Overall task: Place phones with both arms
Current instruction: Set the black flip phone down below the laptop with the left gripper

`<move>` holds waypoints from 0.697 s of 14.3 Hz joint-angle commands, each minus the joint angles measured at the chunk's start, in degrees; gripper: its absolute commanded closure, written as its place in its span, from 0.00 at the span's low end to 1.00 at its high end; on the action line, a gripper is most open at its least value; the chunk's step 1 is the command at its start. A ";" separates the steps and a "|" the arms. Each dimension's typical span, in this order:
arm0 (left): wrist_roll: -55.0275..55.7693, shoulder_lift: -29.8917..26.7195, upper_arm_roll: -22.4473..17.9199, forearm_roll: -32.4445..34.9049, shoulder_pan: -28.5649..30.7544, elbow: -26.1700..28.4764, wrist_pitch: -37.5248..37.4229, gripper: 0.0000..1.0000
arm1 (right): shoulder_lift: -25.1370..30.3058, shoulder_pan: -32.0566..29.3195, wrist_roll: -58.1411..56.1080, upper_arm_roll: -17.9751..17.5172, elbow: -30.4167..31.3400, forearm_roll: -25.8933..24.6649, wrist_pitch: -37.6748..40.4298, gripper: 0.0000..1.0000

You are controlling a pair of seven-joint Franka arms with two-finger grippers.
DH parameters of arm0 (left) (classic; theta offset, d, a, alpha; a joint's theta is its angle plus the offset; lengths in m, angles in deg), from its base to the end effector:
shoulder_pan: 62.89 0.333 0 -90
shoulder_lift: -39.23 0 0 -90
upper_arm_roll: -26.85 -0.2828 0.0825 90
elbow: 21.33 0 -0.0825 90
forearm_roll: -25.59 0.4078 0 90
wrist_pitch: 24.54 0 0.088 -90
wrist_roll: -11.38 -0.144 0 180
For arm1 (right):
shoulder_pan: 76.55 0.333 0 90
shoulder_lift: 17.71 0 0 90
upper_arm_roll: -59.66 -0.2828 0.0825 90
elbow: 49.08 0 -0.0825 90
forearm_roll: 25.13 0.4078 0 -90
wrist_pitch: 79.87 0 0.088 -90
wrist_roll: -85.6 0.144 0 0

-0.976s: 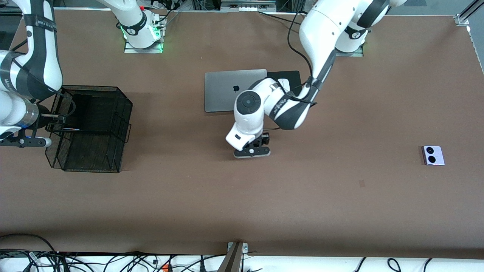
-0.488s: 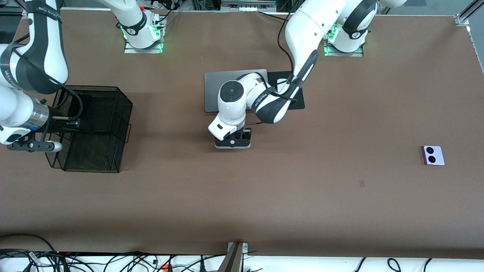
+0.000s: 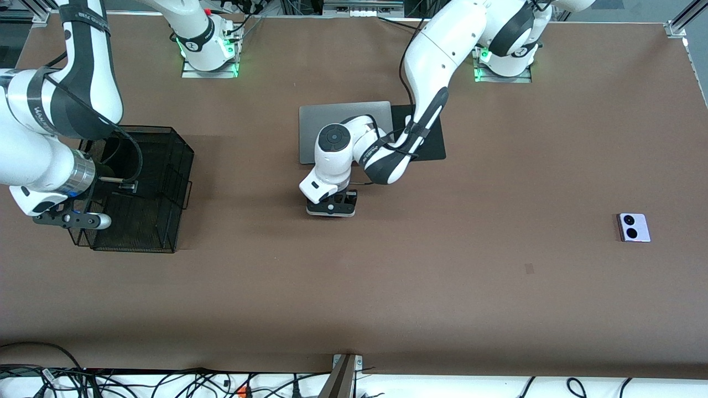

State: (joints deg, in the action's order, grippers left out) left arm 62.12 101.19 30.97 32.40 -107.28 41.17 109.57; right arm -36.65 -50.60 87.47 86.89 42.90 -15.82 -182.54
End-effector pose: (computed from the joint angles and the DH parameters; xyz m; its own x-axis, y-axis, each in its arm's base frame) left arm 0.5335 -0.5727 0.1044 0.9909 0.0143 0.1341 -0.0005 -0.9940 0.1093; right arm 0.6462 0.0254 0.3704 0.9908 -0.0844 -0.1057 -0.0850 -0.9964 -0.0013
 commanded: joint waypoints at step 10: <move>4.19 -0.16 -1.92 -0.75 -0.54 -2.56 -1.20 0.00 | -0.57 0.50 0.59 0.20 -1.63 1.23 1.15 0.00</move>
State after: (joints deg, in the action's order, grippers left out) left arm 66.05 101.80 29.90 32.40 -107.90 39.99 111.30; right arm -36.67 -50.58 87.50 86.90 42.73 -15.80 -182.54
